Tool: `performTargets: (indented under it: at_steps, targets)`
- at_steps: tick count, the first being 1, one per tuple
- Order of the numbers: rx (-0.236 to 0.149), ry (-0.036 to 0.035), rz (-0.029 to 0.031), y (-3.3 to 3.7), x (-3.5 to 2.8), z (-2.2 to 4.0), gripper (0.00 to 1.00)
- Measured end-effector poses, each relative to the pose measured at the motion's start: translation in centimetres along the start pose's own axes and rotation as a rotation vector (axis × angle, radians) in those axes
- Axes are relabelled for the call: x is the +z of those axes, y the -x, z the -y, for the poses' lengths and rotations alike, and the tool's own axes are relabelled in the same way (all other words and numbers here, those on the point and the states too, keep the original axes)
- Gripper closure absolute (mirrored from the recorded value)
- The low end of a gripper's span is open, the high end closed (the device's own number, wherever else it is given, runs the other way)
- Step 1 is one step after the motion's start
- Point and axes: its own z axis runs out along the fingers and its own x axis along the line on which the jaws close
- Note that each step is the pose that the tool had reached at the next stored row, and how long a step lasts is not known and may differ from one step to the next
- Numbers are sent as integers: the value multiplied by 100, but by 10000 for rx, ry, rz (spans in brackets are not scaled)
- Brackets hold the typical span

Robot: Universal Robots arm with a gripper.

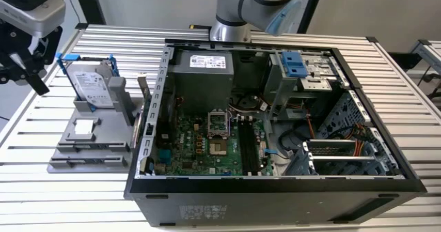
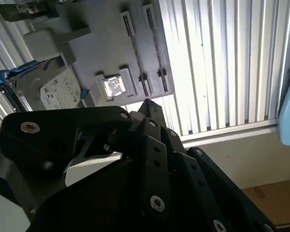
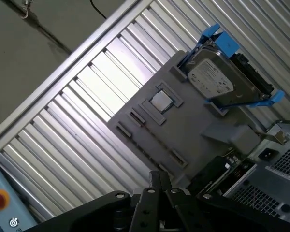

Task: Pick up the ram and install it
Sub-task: 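Pick up the ram and move it above insertion slot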

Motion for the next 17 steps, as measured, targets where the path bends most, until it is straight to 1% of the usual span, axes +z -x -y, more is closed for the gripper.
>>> performTargets:
  at_steps: [4,17]
  targets:
    - [-677,24,-25,0,0,0,100]
    - [-3056,108,-119,0,0,0,100]
